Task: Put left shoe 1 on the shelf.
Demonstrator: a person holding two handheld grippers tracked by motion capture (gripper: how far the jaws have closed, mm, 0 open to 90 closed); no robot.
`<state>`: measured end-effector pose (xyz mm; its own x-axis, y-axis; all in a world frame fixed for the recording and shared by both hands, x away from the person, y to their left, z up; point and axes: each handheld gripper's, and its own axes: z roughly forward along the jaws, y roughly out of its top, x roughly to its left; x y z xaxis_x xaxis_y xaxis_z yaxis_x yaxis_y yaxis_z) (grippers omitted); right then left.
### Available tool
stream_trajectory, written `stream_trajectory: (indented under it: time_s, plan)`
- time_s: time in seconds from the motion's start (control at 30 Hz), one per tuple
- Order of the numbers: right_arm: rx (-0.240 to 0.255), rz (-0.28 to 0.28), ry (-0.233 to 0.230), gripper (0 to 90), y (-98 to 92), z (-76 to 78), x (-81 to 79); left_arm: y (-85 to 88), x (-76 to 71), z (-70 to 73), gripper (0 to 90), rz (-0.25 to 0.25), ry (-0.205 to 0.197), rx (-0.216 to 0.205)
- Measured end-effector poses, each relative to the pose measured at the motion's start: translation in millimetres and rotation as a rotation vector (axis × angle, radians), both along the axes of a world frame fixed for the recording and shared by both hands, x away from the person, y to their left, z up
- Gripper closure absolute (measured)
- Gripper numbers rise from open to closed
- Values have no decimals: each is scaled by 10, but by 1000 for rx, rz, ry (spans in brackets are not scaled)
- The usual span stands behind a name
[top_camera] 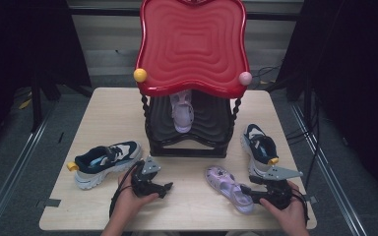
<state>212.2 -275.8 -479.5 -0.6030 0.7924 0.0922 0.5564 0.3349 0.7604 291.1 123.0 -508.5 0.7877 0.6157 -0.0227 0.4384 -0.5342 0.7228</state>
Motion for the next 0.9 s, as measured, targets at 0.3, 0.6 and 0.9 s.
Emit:
stream_trajectory:
  time_s: [0.3,0.6,0.9]
  plan:
    - [26,35,8,527,51,-88,-15,-3,1,-1,141,5,0,0]
    - [60,25,-13,597,100,-155,1,-4,2,-2,141,4,-1,-2]
    - [72,21,-21,639,96,-161,10,-4,5,0,142,6,-1,0]
